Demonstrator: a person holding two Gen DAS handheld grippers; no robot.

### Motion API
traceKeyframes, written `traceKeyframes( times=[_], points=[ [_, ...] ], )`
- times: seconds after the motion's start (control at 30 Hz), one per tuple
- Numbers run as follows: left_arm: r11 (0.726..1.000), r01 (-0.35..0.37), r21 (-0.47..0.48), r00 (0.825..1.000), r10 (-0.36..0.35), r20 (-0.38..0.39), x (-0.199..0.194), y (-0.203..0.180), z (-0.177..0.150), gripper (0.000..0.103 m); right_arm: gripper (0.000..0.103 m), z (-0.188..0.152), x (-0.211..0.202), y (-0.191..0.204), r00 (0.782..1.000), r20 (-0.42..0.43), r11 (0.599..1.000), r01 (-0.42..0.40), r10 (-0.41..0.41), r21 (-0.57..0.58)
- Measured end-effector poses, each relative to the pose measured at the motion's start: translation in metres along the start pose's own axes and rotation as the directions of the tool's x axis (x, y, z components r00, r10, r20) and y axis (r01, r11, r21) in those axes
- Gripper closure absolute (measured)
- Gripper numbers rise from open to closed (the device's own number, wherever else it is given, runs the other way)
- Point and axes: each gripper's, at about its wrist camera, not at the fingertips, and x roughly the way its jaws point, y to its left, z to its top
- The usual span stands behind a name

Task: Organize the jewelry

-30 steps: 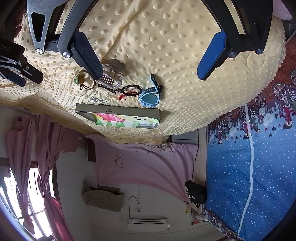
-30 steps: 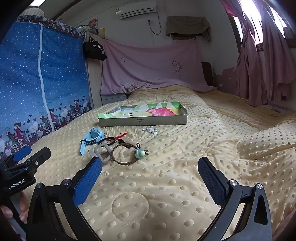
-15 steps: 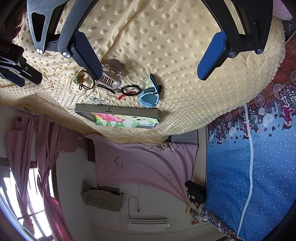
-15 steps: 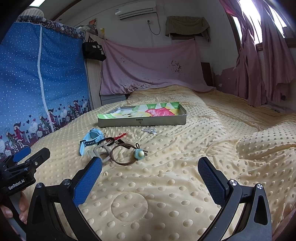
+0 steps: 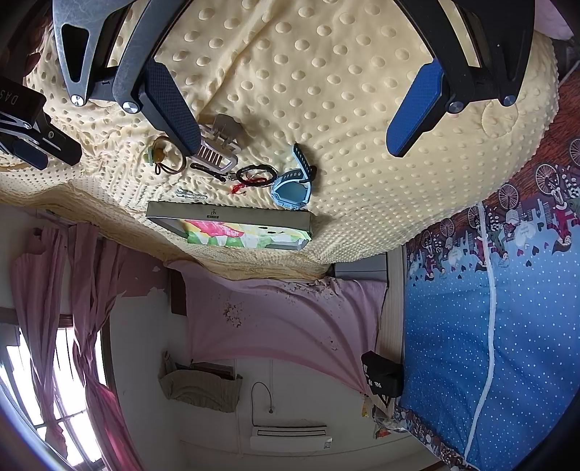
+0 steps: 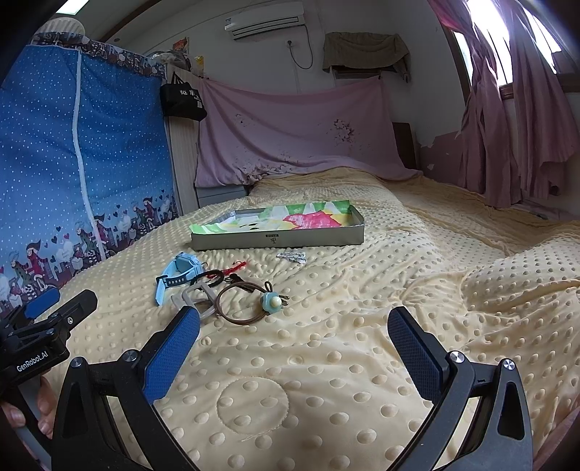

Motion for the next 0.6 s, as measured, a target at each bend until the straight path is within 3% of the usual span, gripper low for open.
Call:
traceKeyframes(
  times=[0.6],
  points=[
    [1.0,0.001,0.0,1.0,-0.001,0.002,0.0004,0.0017,-0.0001,0.0,0.001,0.0026,-0.0013,-0.0023,1.0,0.005,1.0,0.004,-0.004,0.005]
  ],
)
